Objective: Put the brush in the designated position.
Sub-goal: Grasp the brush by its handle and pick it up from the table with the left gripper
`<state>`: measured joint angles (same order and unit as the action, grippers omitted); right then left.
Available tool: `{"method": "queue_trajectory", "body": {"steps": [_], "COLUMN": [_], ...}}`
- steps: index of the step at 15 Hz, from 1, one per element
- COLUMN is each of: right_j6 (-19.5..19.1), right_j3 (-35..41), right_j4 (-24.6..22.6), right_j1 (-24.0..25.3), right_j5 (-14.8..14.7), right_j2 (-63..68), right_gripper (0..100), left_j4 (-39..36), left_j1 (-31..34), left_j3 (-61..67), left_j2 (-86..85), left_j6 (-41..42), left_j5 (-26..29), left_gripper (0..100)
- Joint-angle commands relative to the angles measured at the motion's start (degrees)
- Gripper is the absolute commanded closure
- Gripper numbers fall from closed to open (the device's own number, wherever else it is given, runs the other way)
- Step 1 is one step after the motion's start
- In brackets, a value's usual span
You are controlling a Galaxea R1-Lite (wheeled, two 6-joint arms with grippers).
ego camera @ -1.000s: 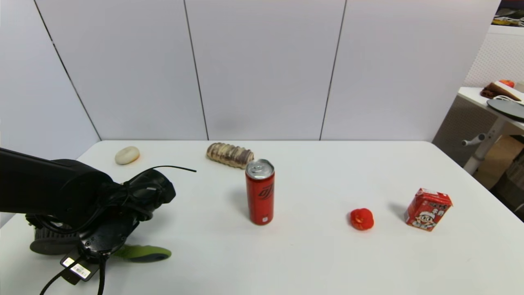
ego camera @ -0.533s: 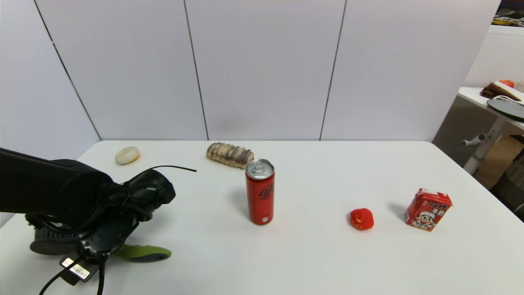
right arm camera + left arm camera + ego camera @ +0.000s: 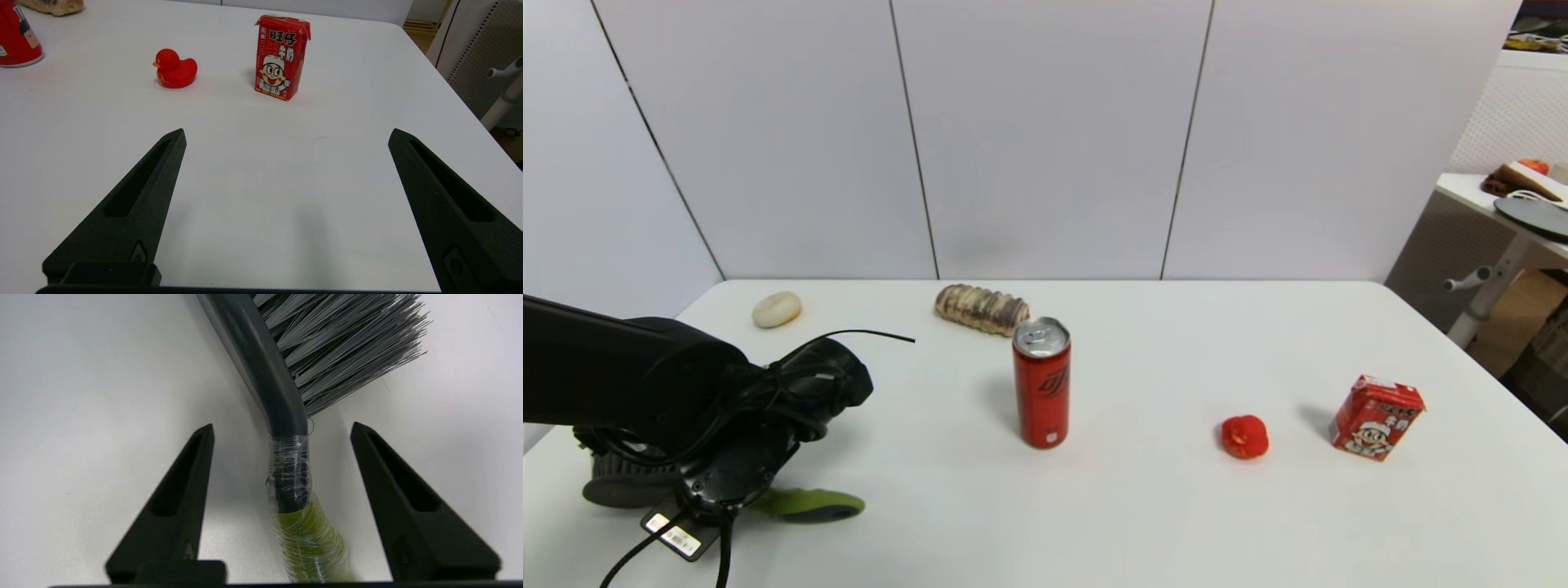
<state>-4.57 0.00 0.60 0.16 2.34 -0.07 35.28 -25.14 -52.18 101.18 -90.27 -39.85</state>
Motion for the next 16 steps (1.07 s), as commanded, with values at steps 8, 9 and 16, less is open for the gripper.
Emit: {"method": "queue_trajectory", "body": {"steps": [8, 9, 16], "right_j6": [0.0, 0.0, 0.0], "right_j3": [0.1, 0.1, 0.1], "right_j4": [0.0, 0.0, 0.0], "right_j1": [0.0, 0.0, 0.0], "right_j5": [0.0, 0.0, 0.0], "right_j2": [0.1, 0.1, 0.1], "right_gripper": [0, 0, 0], "left_j4": [0.2, 0.2, 6.6], "left_j1": [0.0, 0.0, 0.1], "left_j3": [0.0, 0.0, -2.6], "left_j2": [-0.3, -0.5, -5.9], "left_j6": [-0.6, -0.6, 3.6], "left_j5": [-0.2, -0.3, -3.7], "left_gripper": [100, 100, 100]}}
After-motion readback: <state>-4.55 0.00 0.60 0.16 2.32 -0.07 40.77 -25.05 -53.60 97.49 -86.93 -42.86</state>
